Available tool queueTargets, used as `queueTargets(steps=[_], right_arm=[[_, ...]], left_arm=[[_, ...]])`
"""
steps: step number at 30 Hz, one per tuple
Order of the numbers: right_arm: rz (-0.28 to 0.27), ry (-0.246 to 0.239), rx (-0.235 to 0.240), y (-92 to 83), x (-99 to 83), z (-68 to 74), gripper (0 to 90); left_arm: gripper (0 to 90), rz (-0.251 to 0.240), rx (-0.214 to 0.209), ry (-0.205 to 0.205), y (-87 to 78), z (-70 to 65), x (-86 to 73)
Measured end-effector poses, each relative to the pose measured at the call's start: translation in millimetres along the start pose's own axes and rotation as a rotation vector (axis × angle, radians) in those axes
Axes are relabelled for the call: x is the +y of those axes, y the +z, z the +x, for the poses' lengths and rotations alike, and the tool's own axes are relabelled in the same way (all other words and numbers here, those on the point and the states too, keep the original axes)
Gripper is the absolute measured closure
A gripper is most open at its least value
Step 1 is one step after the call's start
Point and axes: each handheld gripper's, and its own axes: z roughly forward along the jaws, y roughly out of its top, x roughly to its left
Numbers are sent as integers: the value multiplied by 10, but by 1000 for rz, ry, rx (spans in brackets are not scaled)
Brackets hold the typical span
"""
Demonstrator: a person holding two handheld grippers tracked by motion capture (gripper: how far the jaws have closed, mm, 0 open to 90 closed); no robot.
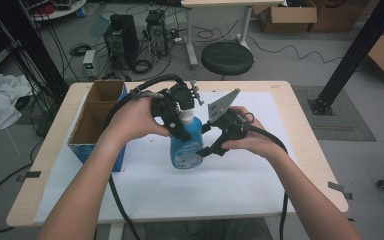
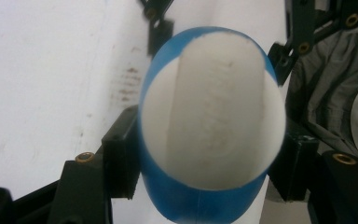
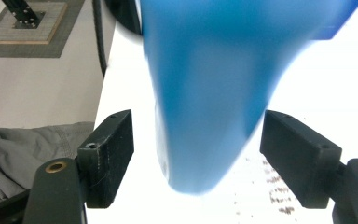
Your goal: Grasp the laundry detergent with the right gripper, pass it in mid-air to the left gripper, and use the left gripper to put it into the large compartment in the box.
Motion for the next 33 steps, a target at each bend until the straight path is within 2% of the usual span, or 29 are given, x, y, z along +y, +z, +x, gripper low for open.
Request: queueTargets(steps=[3,4,5,6,7,8,10,11,15,16,18,19,21,22,23,24,27,28,30,31,33], right_arm=[[23,18,-11,-54,-37,-19,253],[23,18,-11,-54,-37,-19,253],[45,31,-18,-90,-63,-31,249],[65,36,-26,-105,-77,-37,243],[87,39,-33,-121,-93,-44,239],[87,39,-33,-121,-93,-44,239],[129,56,-30,-151,-132,-60,234],[178,60,-42,-182,-175,-66,232],[277,63,-67,-237,-255,-82,232],[277,63,-67,-237,-255,-82,232],[337,68,-100,-315,-327,-93,233],[337,68,-100,-315,-327,-93,233],[382,81,-122,-394,-386,-111,234],[393,84,-130,-414,-399,-112,235],[412,87,-137,-444,-420,-115,242],[432,85,-149,-466,-439,-114,244],[485,81,-185,-522,-503,-112,246],[498,81,-193,-540,-524,-114,247],[508,81,-199,-556,-545,-117,249],[526,87,-207,-588,-586,-122,249],[533,88,-211,-603,-604,-123,249]], left_arm=[[385,6,46,-65,-173,73,-32],[386,6,46,-65,-173,73,-32],[385,4,67,-106,-278,113,-53],[385,4,67,-106,-278,113,-53],[386,6,88,-149,-386,153,-77],[385,6,88,-149,-386,153,-77],[385,9,108,-196,-501,196,-104],[385,11,124,-243,-622,242,-132],[385,4,159,-325,-850,322,-199],[385,4,159,-325,-850,322,-199],[385,-3,201,-412,-1036,399,-274],[386,-3,201,-412,-1036,399,-274],[386,-13,226,-499,-1166,480,-358],[386,-13,226,-499,-1166,480,-358],[386,-17,248,-577,-1257,545,-437],[386,-16,257,-599,-1285,565,-464],[386,0,292,-700,-1401,654,-583],[386,0,292,-700,-1401,654,-583],[386,21,313,-762,-1461,707,-655],[386,40,338,-812,-1515,751,-723],[386,49,353,-823,-1540,768,-752]])
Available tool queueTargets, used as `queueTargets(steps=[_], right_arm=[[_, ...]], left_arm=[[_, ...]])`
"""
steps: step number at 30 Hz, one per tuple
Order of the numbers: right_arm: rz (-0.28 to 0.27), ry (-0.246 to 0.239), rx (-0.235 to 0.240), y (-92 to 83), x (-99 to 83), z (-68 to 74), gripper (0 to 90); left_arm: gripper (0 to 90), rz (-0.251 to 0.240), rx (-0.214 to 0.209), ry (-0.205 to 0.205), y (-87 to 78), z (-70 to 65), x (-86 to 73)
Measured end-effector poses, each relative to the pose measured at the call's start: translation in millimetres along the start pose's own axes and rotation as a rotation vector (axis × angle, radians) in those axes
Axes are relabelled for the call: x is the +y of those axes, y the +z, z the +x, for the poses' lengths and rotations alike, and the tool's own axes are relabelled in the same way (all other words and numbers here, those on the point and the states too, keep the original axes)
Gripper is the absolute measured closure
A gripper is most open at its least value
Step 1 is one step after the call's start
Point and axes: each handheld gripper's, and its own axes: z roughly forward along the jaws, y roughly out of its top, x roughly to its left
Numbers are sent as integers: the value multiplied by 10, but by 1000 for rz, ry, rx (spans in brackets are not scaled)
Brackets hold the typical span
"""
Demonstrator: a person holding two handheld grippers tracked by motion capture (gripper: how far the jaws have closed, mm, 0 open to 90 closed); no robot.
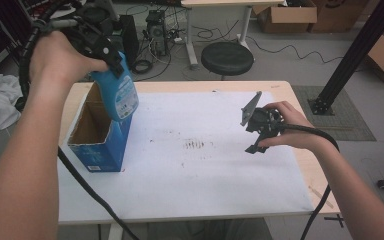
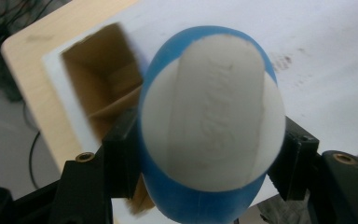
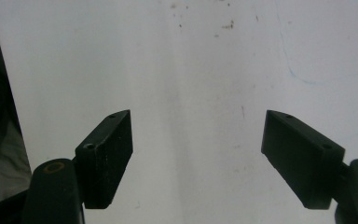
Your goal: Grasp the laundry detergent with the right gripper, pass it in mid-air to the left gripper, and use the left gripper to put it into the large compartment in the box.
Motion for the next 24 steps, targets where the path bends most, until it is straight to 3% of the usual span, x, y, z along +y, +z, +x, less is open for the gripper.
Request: queueTargets(steps=[2,3,5,6,8,10,11,15,20,24], right_arm=[[22,9,-12,-13,-63,-15,251],[29,10,-19,-20,-82,-21,252],[41,11,-24,-38,-115,-32,254],[45,13,-26,-49,-130,-35,255],[44,16,-32,-68,-156,-43,255],[43,17,-33,-78,-168,-47,255],[37,21,-35,-88,-187,-49,255],[34,19,-35,-98,-215,-50,255],[32,20,-35,-104,-239,-39,255],[35,23,-34,-101,-259,-48,257]], left_arm=[[386,10,26,-41,-14,81,-18],[386,18,42,-86,-23,165,-44],[387,23,49,-135,-27,247,-73],[386,23,49,-135,-27,247,-73],[386,36,58,-202,-28,347,-118],[387,42,62,-218,-24,372,-131],[387,52,74,-249,-8,406,-154],[387,67,89,-293,60,463,-201],[387,75,78,-335,169,530,-266],[388,83,87,-345,247,546,-289]])
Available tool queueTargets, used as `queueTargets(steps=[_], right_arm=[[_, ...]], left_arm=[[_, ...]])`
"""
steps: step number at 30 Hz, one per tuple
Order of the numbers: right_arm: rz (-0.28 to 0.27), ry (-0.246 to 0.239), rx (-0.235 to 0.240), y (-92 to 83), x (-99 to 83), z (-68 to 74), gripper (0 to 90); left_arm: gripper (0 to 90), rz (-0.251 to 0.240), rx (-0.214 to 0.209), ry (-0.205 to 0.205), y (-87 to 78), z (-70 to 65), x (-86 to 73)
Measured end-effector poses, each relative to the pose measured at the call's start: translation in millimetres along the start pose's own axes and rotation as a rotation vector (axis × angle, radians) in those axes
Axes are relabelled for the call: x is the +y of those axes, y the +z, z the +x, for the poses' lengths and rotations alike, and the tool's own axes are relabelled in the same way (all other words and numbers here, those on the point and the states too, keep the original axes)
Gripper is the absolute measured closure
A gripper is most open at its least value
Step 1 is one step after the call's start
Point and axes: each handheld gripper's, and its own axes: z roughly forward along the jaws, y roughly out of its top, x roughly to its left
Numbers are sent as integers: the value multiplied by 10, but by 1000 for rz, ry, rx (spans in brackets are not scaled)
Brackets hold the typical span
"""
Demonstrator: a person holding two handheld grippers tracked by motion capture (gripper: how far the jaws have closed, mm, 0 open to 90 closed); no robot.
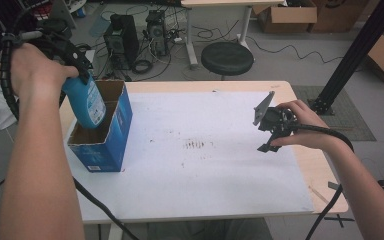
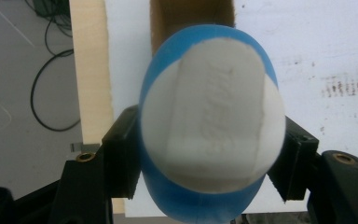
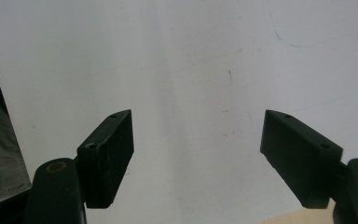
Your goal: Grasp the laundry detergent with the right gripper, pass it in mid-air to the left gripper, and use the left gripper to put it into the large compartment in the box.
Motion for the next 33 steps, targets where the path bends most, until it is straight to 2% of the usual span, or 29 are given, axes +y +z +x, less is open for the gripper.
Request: queueTargets(steps=[7,14,23,33], right_arm=[[-2,-1,2,4,-12,1,258],[-4,-2,1,-1,-7,4,258],[6,-7,8,23,11,14,258],[12,0,15,46,-13,13,258]], left_arm=[[388,23,9,-22,234,24,-27],[388,59,24,-17,455,-9,-43],[388,106,-4,-15,812,-17,-74],[389,142,-14,-21,1074,-16,-110]])
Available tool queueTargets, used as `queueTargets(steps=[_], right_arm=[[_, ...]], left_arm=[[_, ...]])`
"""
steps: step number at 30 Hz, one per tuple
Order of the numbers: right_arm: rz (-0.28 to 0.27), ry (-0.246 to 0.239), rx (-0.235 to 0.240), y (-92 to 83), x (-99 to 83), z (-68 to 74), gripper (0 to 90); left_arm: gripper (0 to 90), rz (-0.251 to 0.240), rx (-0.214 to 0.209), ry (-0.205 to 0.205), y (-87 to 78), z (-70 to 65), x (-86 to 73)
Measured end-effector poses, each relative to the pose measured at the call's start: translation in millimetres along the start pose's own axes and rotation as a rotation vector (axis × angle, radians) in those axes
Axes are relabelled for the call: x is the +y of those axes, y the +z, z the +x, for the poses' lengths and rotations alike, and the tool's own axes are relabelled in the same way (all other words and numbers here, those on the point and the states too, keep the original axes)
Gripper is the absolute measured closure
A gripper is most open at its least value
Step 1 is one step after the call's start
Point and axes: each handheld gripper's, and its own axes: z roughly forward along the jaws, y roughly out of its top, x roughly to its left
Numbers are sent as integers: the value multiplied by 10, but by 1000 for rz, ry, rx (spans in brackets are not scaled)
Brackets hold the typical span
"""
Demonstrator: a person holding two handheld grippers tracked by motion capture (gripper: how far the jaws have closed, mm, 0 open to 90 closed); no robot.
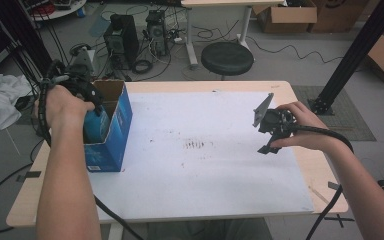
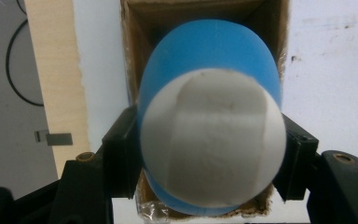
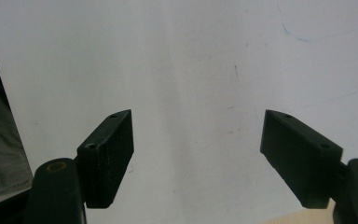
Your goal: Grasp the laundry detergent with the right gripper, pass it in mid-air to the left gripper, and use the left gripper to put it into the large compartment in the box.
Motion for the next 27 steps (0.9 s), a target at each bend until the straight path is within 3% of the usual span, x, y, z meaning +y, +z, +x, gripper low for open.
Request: queueTargets(steps=[16,27], right_arm=[[7,0,6,46,-3,-15,258],[6,0,7,29,-4,-15,258]], left_arm=[[388,49,2,8,371,-24,-7],[388,72,7,6,500,-29,-13]])
